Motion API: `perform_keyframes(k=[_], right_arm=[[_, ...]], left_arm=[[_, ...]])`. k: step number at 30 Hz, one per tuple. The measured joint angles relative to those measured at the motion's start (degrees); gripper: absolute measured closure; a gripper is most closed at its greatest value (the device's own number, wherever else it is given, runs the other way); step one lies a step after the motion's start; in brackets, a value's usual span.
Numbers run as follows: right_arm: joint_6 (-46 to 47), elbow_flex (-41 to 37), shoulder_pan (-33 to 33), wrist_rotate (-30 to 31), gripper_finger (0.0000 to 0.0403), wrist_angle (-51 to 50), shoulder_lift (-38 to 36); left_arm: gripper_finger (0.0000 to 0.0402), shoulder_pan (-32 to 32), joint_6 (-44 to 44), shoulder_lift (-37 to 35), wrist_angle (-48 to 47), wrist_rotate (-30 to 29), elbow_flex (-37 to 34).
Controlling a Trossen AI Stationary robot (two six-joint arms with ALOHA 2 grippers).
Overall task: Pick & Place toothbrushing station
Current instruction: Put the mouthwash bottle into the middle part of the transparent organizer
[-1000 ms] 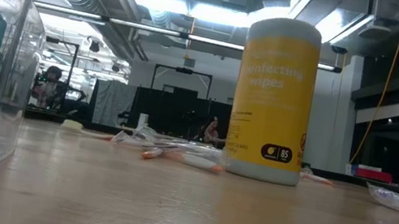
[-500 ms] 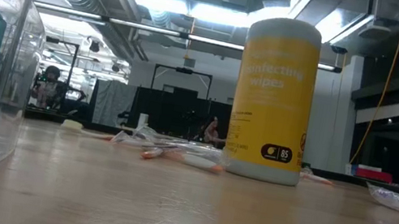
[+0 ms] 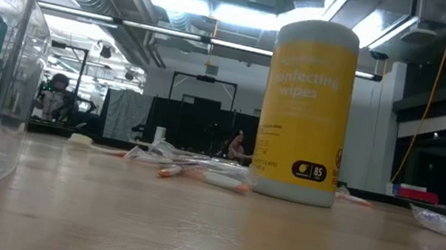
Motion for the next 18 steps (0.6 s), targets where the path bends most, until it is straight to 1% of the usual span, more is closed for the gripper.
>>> perform_keyframes(k=[18], right_arm=[[-3.26, 0.02, -1.21, 0.09, 0.0310, 2.71, -0.02]], left_arm=[[0.0215, 0.63, -0.61, 0.02, 0.04, 0.79, -0.02]])
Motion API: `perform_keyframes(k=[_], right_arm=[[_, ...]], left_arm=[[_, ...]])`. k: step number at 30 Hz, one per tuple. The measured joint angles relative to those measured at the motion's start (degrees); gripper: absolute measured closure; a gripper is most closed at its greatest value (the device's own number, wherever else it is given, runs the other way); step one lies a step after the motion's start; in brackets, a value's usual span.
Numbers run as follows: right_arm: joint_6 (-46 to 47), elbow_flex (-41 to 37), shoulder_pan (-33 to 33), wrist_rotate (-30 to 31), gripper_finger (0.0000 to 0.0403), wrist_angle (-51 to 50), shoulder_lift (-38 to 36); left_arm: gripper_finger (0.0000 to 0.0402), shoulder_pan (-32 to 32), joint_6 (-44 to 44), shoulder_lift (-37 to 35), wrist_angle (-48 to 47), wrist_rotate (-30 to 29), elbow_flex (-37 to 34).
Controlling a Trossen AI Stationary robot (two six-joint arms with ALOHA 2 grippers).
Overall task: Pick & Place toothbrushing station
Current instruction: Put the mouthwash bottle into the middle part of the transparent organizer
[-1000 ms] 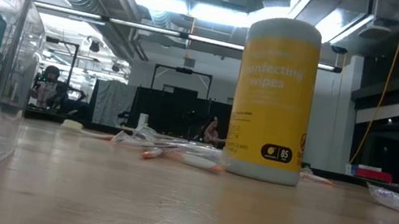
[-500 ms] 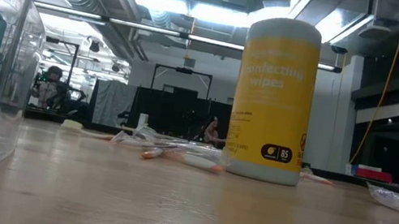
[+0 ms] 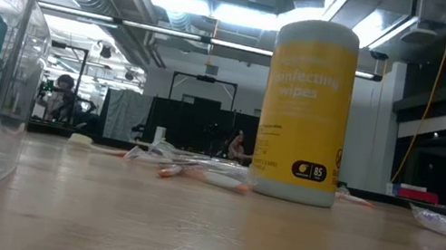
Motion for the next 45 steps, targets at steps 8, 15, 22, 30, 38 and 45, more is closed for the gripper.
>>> perform_keyframes(k=[8, 15, 22, 30, 38, 45], right_arm=[[-0.98, 0.00, -0.77, -0.05, 0.0310, -0.06, 0.00], [-1.53, 0.00, -0.92, 0.17, 0.0310, -0.23, 0.00], [-1.52, -0.01, -0.94, 0.41, 0.0310, -0.37, 0.00], [-2.51, -0.02, -0.94, 0.82, 0.0310, -0.28, 0.02], [-1.04, 0.04, -0.97, 0.69, 0.0242, 0.87, -0.04], [2.01, 0.11, -0.92, 2.29, 0.0151, 0.28, -2.14]], left_arm=[[0.0231, 0.11, -1.71, 0.38, -0.32, 0.04, 0.00], [0.0265, 0.48, -2.77, 0.90, -0.16, 0.75, 0.00], [0.0296, 1.22, -2.97, 0.83, -0.33, 1.85, 0.00], [0.0303, 1.22, -3.08, 0.81, -1.47, 2.10, 0.10], [0.0306, 1.20, -3.43, 0.77, -6.00, 2.03, 0.01], [0.0307, 1.13, -2.89, 0.64, -12.83, 1.68, -0.11]])
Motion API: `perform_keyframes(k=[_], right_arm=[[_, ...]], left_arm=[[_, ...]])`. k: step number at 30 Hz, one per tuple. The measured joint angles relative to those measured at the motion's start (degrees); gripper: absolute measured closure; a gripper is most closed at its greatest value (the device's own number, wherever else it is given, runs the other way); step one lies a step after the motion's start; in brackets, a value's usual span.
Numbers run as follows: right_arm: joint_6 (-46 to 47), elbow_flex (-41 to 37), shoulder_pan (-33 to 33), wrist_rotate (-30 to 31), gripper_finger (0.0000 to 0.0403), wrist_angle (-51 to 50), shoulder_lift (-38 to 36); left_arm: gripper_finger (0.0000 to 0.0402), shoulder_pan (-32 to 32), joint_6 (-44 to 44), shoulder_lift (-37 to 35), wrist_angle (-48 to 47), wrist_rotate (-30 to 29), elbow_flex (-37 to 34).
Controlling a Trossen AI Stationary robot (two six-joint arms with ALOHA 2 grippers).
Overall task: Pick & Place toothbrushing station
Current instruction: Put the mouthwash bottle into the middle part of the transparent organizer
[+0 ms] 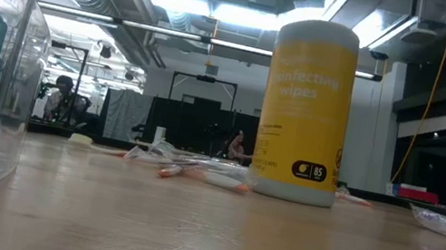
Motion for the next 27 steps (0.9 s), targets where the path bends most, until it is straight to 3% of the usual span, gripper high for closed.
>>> perform_keyframes(k=[7, 14, 27], right_arm=[[5.50, -0.02, 0.48, 0.00, 0.0170, -7.42, -3.59], [12.52, -0.04, 2.69, -0.19, 0.0193, -12.95, -7.43], [24.46, -0.09, 9.64, 0.82, 0.0195, -21.36, -13.37]], left_arm=[[0.0307, -0.99, 4.95, -3.66, -9.09, 0.34, 0.00], [0.0307, -6.38, 7.42, -8.04, -21.35, 2.49, 0.02], [0.0307, -18.96, 9.25, -7.72, -26.53, 7.53, 0.09]])
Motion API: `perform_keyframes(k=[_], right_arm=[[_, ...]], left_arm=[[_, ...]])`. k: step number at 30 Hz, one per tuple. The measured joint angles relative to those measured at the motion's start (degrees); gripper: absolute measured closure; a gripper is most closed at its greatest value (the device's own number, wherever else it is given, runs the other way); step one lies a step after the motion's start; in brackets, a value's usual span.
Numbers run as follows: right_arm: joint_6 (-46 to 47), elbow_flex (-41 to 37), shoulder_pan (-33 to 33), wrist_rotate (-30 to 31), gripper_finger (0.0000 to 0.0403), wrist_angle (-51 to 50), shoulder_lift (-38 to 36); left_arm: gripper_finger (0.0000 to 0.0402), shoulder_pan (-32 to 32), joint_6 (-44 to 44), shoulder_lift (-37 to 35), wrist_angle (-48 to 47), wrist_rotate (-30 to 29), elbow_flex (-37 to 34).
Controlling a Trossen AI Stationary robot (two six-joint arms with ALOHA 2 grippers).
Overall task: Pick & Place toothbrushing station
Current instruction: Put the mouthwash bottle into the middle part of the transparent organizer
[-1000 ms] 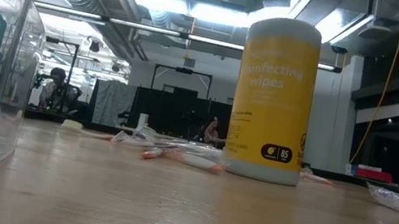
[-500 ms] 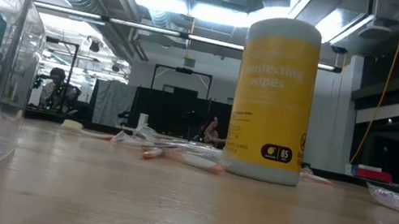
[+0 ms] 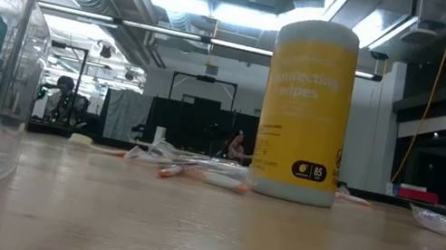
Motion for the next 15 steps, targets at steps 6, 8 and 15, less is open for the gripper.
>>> perform_keyframes(k=[6, 8, 15], right_arm=[[4.08, 0.00, 4.87, 7.32, 0.0195, 0.05, -4.60], [5.42, 0.00, 6.22, 9.32, 0.0195, 0.05, -5.80], [7.27, 0.00, 9.27, 13.62, 0.0195, -0.32, -7.23]], left_arm=[[0.0307, -4.11, 1.35, 0.94, -2.32, -0.01, 0.00], [0.0307, -4.55, 1.14, 1.32, -3.07, 0.49, 0.02], [0.0307, -3.17, 1.22, 5.86, -3.26, 5.86, 0.04]])
